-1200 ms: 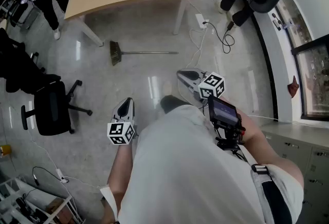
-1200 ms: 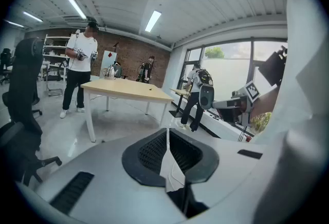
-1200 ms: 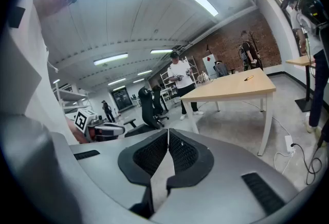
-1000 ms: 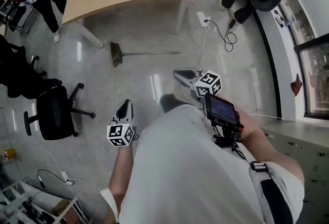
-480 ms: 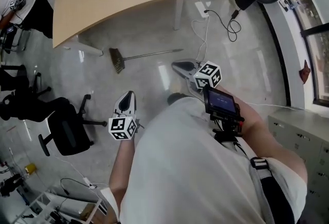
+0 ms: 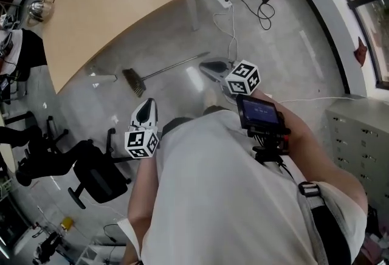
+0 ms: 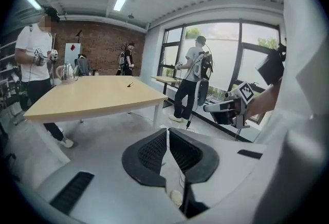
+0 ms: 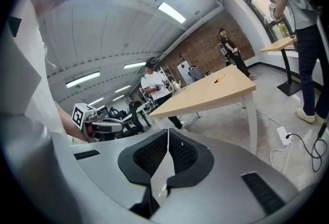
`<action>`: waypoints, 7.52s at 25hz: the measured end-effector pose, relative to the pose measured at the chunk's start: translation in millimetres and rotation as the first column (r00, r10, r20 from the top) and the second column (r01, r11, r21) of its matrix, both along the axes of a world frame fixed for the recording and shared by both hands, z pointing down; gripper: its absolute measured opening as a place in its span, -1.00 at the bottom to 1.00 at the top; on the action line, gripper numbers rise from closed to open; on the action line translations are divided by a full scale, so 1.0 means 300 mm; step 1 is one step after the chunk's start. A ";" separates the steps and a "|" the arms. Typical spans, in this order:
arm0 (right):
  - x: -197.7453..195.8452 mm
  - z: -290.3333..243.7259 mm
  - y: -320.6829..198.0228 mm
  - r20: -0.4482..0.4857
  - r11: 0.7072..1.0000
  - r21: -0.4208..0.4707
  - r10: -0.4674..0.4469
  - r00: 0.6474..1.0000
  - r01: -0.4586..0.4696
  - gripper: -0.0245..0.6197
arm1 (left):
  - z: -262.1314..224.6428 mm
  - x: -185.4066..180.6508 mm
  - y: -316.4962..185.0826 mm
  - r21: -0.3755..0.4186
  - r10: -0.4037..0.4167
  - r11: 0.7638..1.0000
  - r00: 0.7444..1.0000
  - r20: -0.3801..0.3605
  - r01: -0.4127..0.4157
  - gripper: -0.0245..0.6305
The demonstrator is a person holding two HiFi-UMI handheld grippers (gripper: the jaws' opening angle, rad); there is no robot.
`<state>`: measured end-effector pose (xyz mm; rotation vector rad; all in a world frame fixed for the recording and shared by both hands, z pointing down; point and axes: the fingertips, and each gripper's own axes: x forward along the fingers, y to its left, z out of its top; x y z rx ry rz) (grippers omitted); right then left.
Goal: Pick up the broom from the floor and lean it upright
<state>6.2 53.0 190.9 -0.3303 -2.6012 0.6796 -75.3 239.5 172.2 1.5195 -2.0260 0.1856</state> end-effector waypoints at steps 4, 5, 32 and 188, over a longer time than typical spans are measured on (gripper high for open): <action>0.234 -0.096 0.038 0.008 0.997 -0.016 0.075 0.997 -0.075 -0.87 | -0.120 0.160 0.030 -0.024 0.066 0.998 0.997 0.037 -0.065 -0.85; 0.261 -0.091 0.036 -0.001 0.995 -0.020 0.097 0.995 -0.097 -0.87 | -0.116 0.167 0.023 -0.031 0.091 0.995 0.995 0.038 -0.090 -0.85; 0.233 0.198 0.238 -0.232 0.875 0.017 0.473 0.850 -0.483 -0.87 | 0.299 -0.002 -0.037 -0.179 0.671 0.697 0.720 -0.177 -0.694 -0.85; -0.001 0.337 -0.132 -0.135 0.995 0.009 -0.099 0.986 0.101 -0.87 | 0.824 -0.616 -0.331 -0.234 -0.424 0.875 0.904 0.055 0.425 -0.69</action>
